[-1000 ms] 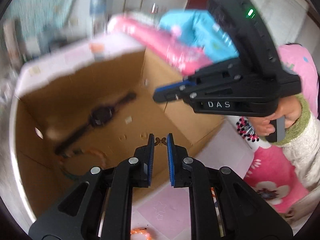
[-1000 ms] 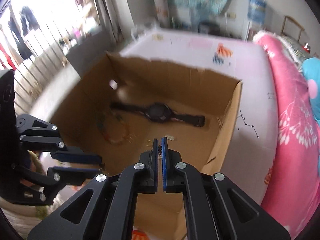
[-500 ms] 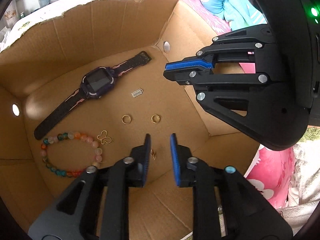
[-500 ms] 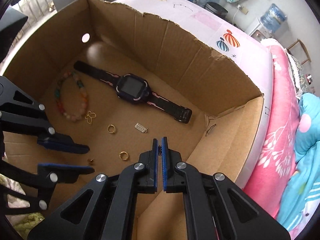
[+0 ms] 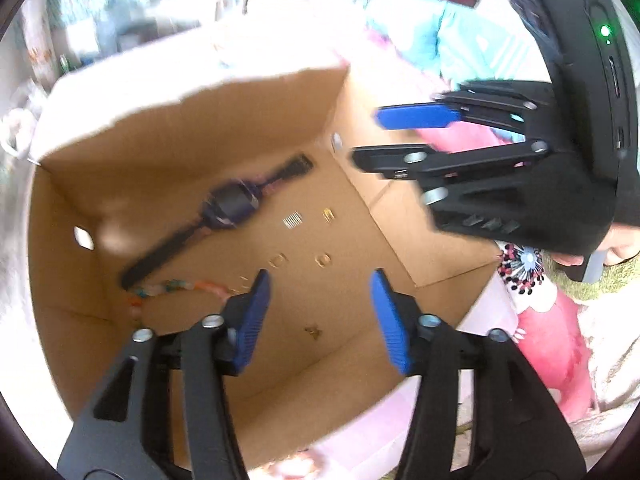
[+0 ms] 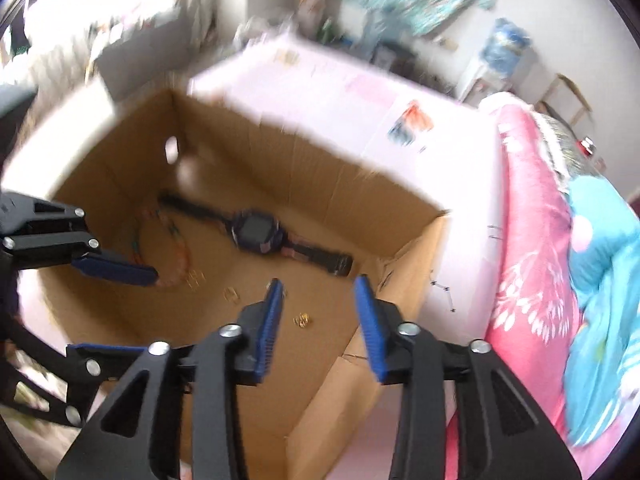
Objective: Organize jewelry
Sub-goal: 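Withdraw both tools from the box toward the orange bead bracelet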
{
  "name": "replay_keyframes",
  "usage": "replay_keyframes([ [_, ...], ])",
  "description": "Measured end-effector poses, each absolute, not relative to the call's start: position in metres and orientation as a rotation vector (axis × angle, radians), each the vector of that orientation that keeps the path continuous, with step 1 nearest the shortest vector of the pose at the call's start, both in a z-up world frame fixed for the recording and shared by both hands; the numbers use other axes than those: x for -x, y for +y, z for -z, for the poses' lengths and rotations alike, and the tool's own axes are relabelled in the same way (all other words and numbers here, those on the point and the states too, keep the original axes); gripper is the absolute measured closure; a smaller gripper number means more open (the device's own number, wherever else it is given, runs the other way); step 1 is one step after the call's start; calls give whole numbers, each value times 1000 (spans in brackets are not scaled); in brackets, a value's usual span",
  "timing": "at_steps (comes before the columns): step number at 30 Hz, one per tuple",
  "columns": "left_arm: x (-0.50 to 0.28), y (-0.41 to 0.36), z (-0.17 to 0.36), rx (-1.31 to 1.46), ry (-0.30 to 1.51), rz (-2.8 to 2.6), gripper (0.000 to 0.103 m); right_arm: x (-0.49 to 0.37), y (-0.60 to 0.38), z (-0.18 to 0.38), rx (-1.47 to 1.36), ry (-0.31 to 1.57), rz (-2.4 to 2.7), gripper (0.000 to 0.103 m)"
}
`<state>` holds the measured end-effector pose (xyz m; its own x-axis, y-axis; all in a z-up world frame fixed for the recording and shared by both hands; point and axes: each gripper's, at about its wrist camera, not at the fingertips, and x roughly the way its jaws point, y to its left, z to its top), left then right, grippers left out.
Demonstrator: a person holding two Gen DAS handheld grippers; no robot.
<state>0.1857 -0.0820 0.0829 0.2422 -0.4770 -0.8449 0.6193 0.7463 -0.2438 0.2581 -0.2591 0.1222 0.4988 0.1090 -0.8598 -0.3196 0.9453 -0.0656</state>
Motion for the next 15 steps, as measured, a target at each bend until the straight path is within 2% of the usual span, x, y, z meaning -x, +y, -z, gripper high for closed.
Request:
replay_keyframes([
  [1, -177, -72, -95, -156, 1032, 738, 41, -251, -264, -130, 187, 984, -264, 51],
  [3, -161, -54, -112, -145, 964, 722, 27, -226, -275, -155, 97, 885, -254, 40],
  [4, -156, -48, -117, -133, 942, 718, 25, -209, -281, -166, 62, 830, -245, 32],
  [5, -143, -34, -126, -108, 904, 705, 20, -190, -285, -176, 29, 778, -242, 28],
  [7, -135, -26, -135, -96, 869, 686, 18, -162, -294, -186, -31, 706, -227, 15],
  [10, -105, -7, -135, -93, 832, 676, 14, -122, -300, -183, -132, 649, -214, 8],
  [15, -72, 9, -108, -18, 848, 643, 12, -78, -298, -141, -222, 730, -130, 8],
])
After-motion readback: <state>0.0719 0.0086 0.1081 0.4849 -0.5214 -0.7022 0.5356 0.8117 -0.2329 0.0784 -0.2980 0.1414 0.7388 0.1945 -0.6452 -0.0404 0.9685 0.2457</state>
